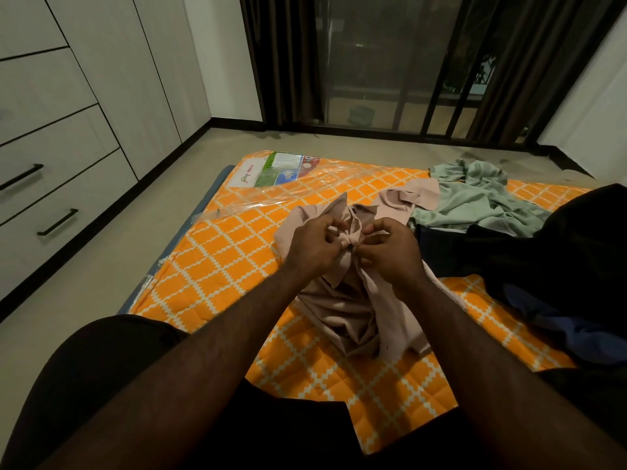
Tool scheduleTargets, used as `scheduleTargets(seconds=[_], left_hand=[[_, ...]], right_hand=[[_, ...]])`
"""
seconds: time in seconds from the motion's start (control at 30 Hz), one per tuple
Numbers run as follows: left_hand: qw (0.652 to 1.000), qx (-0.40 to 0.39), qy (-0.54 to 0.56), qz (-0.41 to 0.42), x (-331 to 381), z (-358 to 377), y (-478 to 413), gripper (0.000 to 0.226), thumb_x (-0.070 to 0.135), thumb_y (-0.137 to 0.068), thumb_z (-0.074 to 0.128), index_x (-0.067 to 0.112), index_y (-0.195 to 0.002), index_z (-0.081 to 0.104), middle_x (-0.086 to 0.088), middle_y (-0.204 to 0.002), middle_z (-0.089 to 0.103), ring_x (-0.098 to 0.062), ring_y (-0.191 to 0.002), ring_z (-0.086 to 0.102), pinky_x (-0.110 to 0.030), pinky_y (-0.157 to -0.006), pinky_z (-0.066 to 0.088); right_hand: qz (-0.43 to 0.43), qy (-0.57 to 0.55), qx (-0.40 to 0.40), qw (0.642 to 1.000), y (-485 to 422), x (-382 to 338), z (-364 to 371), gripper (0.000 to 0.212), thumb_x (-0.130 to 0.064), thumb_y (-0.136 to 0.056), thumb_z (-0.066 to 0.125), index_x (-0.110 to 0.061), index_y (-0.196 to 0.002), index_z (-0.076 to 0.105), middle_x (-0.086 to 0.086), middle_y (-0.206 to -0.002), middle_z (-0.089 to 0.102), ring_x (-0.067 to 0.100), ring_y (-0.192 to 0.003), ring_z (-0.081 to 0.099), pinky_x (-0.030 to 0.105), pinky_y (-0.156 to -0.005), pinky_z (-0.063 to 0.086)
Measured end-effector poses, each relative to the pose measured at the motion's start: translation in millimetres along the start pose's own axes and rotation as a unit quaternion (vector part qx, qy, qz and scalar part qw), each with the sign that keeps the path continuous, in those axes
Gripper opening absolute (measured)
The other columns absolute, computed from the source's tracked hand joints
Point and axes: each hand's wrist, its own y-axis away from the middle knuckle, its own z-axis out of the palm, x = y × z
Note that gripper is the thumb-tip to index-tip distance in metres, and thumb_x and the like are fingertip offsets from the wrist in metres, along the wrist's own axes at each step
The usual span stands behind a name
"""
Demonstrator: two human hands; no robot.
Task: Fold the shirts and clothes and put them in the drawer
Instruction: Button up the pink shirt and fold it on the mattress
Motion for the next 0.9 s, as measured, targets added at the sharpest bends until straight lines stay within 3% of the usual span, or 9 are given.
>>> scheduleTargets(seconds=[0.1, 0.23, 0.37, 0.5, 0.63, 0.7, 0.77, 0.83, 0.9], left_hand=[[1.0, 0.011, 0.003, -0.004, 1, 0, 1, 0.028, 0.014, -0.084, 0.081, 0.018, -0.11, 0.072, 0.009, -0.075, 0.069, 0.008, -0.069, 0.062, -0.006, -0.054, 0.042], [0.999, 0.023, 0.013, -0.022, 1, 2, 2, 0.036, 0.011, -0.08, 0.08, 0.017, -0.114, 0.069, 0.004, -0.075, 0.071, -0.006, -0.069, 0.068, -0.027, -0.059, 0.053], [0.995, 0.011, 0.075, -0.058, -3, 2, 2, 0.041, 0.013, -0.079, 0.083, 0.02, -0.115, 0.063, 0.003, -0.091, 0.071, -0.008, -0.077, 0.067, -0.024, -0.061, 0.051], [0.981, -0.01, 0.159, -0.111, -5, 0, 1, 0.041, 0.011, -0.079, 0.083, 0.019, -0.114, 0.063, -0.006, -0.104, 0.071, -0.021, -0.084, 0.071, -0.043, -0.071, 0.063], [0.971, -0.039, 0.195, -0.133, -7, -2, 1, 0.04, 0.012, -0.082, 0.081, 0.021, -0.115, 0.061, -0.013, -0.092, 0.074, -0.036, -0.082, 0.073, -0.059, -0.069, 0.06], [0.975, -0.056, 0.179, -0.12, -6, -4, 0, 0.042, 0.014, -0.084, 0.08, 0.022, -0.12, 0.061, -0.011, -0.091, 0.074, -0.033, -0.082, 0.074, -0.057, -0.068, 0.06], [0.984, -0.071, 0.145, -0.08, -2, -8, 0, 0.053, 0.013, -0.084, 0.08, 0.021, -0.131, 0.057, -0.006, -0.089, 0.074, -0.021, -0.074, 0.073, -0.043, -0.064, 0.063], [0.996, -0.074, 0.05, 0.012, 3, -15, 0, 0.068, 0.011, -0.084, 0.08, 0.024, -0.143, 0.05, 0.002, -0.095, 0.075, -0.008, -0.072, 0.071, -0.027, -0.062, 0.059], [0.99, -0.059, -0.067, 0.11, 7, -21, 0, 0.075, 0.012, -0.081, 0.08, 0.028, -0.147, 0.047, 0.004, -0.1, 0.073, -0.009, -0.084, 0.069, -0.03, -0.068, 0.056]], right_hand=[[-0.013, 0.017, -0.003, 1.0, -1, 1, 0, 0.029, 0.002, -0.075, 0.083, -0.012, -0.092, 0.065, 0.01, -0.082, 0.075, 0.026, -0.078, 0.075, 0.056, -0.068, 0.062], [-0.092, 0.119, 0.017, 0.988, 0, 3, 3, 0.024, -0.009, -0.075, 0.085, -0.019, -0.083, 0.066, -0.001, -0.076, 0.075, 0.011, -0.073, 0.073, 0.046, -0.069, 0.063], [-0.14, 0.146, 0.021, 0.979, 4, 3, 4, 0.02, -0.007, -0.075, 0.084, -0.018, -0.08, 0.067, -0.002, -0.077, 0.074, 0.009, -0.075, 0.072, 0.042, -0.07, 0.062], [-0.144, 0.137, 0.019, 0.98, 4, 5, 4, 0.022, -0.015, -0.074, 0.085, -0.021, -0.084, 0.068, -0.004, -0.078, 0.074, 0.008, -0.075, 0.072, 0.045, -0.07, 0.062], [-0.155, 0.141, 0.031, 0.977, 5, 5, 6, 0.024, -0.017, -0.072, 0.087, -0.024, -0.079, 0.065, -0.005, -0.074, 0.072, 0.008, -0.073, 0.071, 0.041, -0.068, 0.061], [-0.172, 0.159, 0.04, 0.971, 6, 6, 6, 0.023, -0.016, -0.073, 0.086, -0.023, -0.076, 0.064, -0.006, -0.071, 0.07, 0.007, -0.07, 0.069, 0.038, -0.065, 0.059], [-0.184, 0.17, 0.036, 0.967, 6, 5, 5, 0.022, -0.015, -0.075, 0.085, -0.02, -0.077, 0.064, -0.006, -0.07, 0.068, 0.007, -0.068, 0.067, 0.035, -0.063, 0.059], [-0.189, 0.184, 0.031, 0.964, 4, 6, 5, 0.024, -0.012, -0.074, 0.084, -0.02, -0.074, 0.062, -0.008, -0.068, 0.065, 0.004, -0.065, 0.063, 0.026, -0.06, 0.054], [-0.199, 0.205, 0.021, 0.958, 2, 8, 5, 0.026, -0.009, -0.072, 0.083, -0.022, -0.071, 0.06, -0.009, -0.065, 0.062, 0.004, -0.063, 0.059, 0.026, -0.058, 0.049]])
